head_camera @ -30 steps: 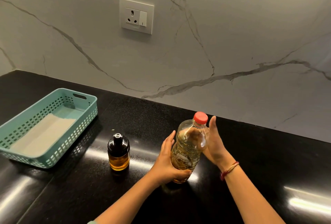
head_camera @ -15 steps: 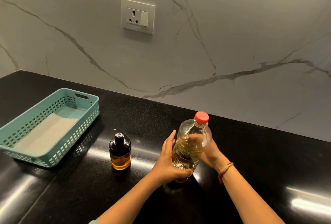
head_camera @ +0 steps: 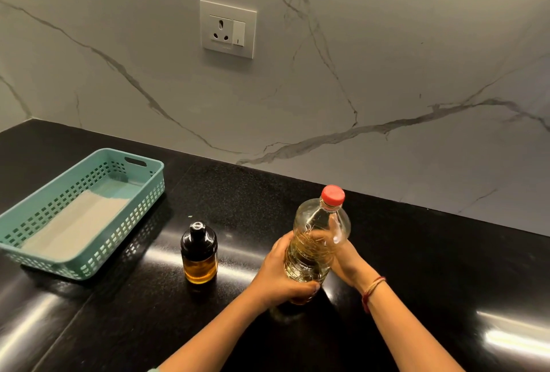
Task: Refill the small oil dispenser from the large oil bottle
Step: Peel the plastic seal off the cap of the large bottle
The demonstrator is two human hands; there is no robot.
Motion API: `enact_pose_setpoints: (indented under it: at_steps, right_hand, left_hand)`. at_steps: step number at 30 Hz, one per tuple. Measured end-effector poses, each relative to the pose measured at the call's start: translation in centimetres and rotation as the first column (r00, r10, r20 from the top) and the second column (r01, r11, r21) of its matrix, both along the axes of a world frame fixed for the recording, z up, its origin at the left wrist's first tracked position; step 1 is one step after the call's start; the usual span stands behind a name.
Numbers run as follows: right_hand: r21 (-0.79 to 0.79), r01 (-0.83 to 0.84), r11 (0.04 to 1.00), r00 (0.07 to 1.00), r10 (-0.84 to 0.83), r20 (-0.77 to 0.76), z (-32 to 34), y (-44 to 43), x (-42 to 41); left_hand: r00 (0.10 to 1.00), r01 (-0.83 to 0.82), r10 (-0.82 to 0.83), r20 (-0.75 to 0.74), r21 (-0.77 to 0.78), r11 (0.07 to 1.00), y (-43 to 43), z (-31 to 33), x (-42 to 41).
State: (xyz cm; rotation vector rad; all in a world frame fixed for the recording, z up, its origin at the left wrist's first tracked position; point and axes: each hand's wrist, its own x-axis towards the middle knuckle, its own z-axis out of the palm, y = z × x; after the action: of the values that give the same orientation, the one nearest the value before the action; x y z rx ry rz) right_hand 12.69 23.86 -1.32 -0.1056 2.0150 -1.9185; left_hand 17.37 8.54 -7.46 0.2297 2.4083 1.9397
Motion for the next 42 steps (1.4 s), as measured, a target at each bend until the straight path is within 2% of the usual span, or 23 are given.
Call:
enact_pose_setpoints:
  at_steps: [4,7,9,11,14,18,22,25,30,34,39,42]
  right_hand:
    - [0.127,0.006,0.992,0.999,-0.002,-0.032,0.9,0.7,0.8]
    - [-0.004,0.049,0.999,0.977,-0.049,-0.208,3.8,1.3,2.6]
    - [-0.027,-0.044,0.999,0.941,0.033,-0.337,5.9,1.6,3.5]
    - [0.034,-0.105,0.994,0.911,0.110,-0.397,7.5,1.2,3.8]
    - [0.123,-0.097,0.988,0.888,0.142,-0.438,9.0,-0.1,3.7]
    - [0.225,0.026,0.974,0.847,0.098,-0.522,8.5,-1.5,3.6]
    - [0.190,0.105,0.976,0.826,0.021,-0.564,7.8,-1.8,3.8]
    - [0.165,0.145,0.976,0.803,-0.018,-0.596,7.6,-2.1,3.9]
    - [0.146,0.161,0.976,0.780,-0.035,-0.625,7.2,-2.4,3.7]
    - [0.126,0.170,0.977,0.767,-0.051,-0.639,7.0,-2.4,3.7]
    - [0.108,0.182,0.977,0.753,-0.067,-0.654,6.8,-2.5,3.8]
    - [0.110,0.182,0.977,0.751,-0.066,-0.657,6.8,-2.6,3.7]
  left_hand:
    - [0.999,-0.032,0.032,0.008,-0.001,0.999,-0.1,0.0,-0.1]
    - [0.999,-0.032,0.032,0.015,-0.004,0.999,-0.2,0.2,-0.2]
    - [0.999,-0.040,0.040,0.009,-0.009,0.999,-0.3,0.2,-0.2]
    - [0.999,-0.042,0.043,0.007,-0.020,0.999,-0.3,0.2,-0.2]
    - [0.999,-0.035,0.035,-0.011,-0.042,0.999,-0.3,0.7,-0.1]
    - [0.999,-0.024,0.026,0.023,-0.072,0.997,-0.7,1.2,0.6]
    - [0.995,0.034,-0.022,0.101,-0.114,0.993,-1.2,-0.3,1.4]
    - [0.985,0.071,-0.063,0.162,-0.045,0.996,-1.6,0.7,1.4]
    - [0.999,0.038,-0.043,0.032,0.132,0.991,-1.9,5.0,2.6]
    - [0.998,-0.010,0.012,-0.066,0.036,0.999,-1.3,5.2,3.8]
    - [0.999,0.025,-0.022,0.045,-0.079,0.997,-1.3,1.4,3.7]
    - [0.997,0.017,-0.014,0.077,-0.037,0.999,-1.2,1.2,3.7]
